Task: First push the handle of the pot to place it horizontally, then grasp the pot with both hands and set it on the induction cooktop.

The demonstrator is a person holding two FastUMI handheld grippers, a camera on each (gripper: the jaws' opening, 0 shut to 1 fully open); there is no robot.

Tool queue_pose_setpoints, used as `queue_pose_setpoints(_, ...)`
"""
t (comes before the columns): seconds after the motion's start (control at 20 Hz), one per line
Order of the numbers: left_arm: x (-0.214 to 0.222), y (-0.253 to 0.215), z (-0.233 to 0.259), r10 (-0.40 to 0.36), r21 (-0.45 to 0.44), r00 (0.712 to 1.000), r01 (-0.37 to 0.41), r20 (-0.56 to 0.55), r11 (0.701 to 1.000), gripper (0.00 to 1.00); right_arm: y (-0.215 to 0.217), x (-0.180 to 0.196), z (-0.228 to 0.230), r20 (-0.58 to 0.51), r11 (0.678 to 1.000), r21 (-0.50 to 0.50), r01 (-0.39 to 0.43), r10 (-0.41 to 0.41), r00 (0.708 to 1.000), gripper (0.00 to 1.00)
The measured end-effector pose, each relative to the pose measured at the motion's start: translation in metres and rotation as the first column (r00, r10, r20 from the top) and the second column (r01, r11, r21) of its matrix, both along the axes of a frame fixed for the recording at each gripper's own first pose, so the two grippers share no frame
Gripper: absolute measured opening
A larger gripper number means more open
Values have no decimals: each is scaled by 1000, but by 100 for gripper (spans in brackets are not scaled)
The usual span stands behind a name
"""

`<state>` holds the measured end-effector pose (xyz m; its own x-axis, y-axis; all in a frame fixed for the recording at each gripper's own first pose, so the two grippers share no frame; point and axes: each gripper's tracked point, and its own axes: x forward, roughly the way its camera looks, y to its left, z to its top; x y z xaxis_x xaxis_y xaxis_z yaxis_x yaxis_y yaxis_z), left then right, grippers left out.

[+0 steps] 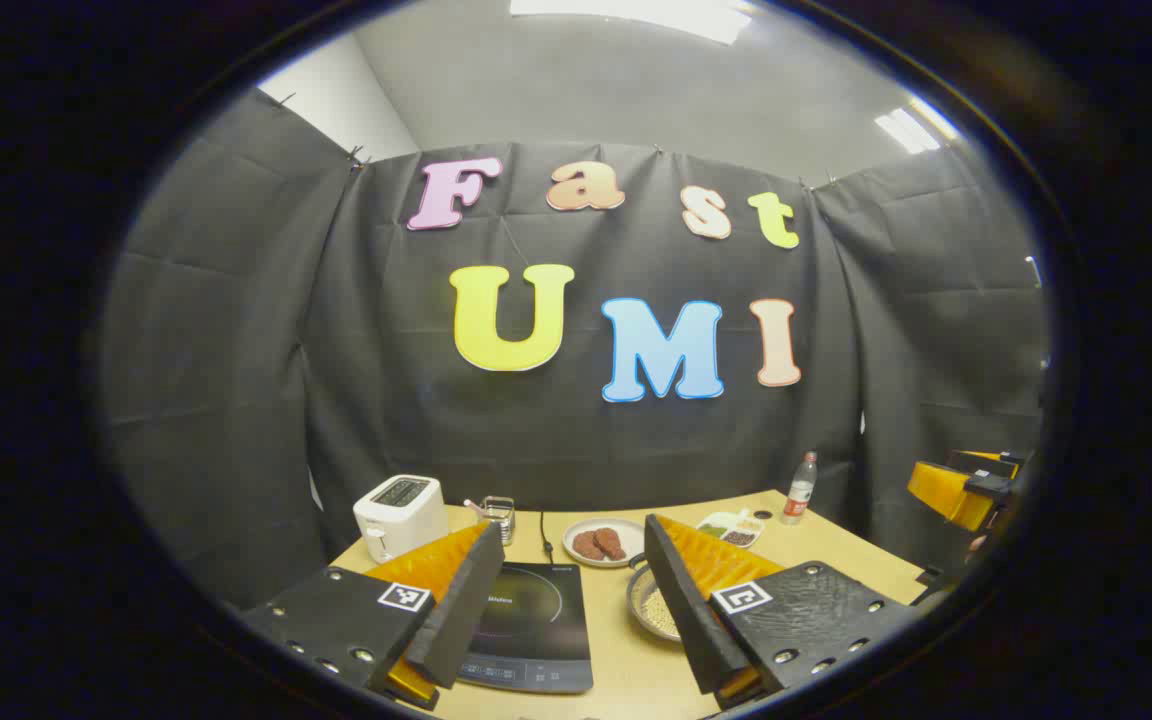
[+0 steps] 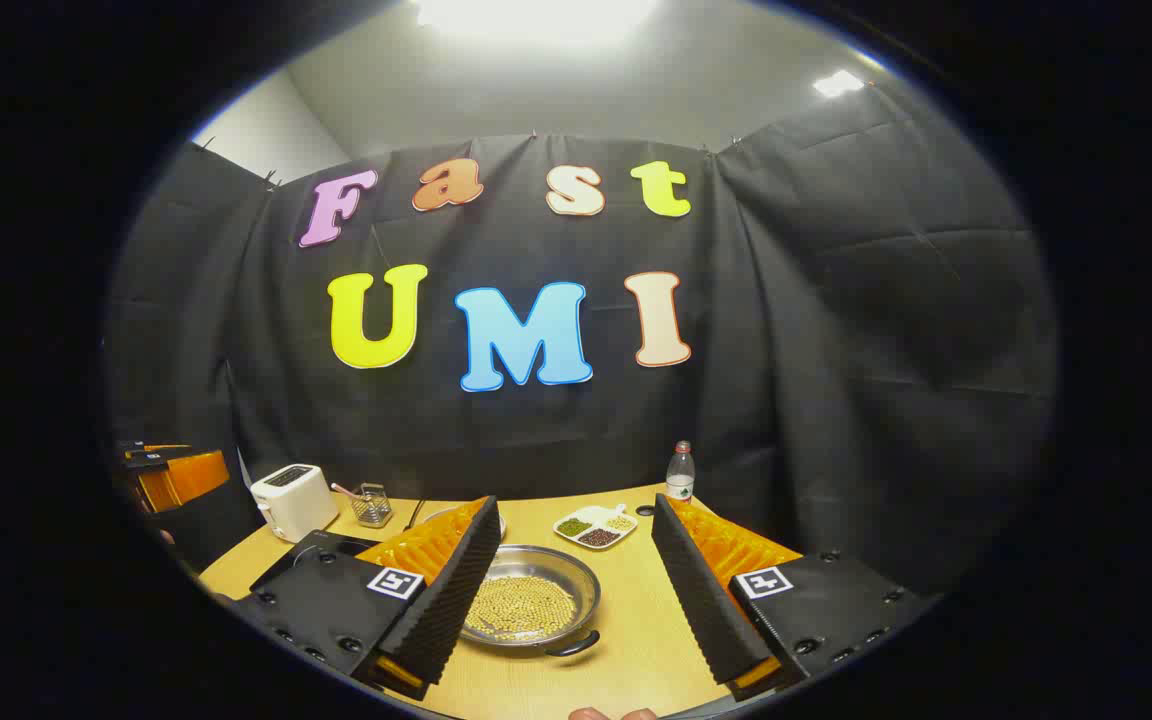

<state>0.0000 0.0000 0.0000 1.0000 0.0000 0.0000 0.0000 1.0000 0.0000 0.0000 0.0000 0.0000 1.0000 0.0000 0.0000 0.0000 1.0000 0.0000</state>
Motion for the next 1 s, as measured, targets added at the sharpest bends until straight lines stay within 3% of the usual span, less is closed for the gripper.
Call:
queue_pose_setpoints(0.65, -11, 22, -7, -4, 8, 1000, 4, -7, 1000, 86, 7, 6, -4, -43, 999, -2, 32, -32, 999, 98)
queue_pose_setpoints(1.0, -11, 33, -17, 1, -10, 1000, -1, -23, 1000, 87, 20, 12, -17, -115, 1000, 9, 1, 0, 993, 98)
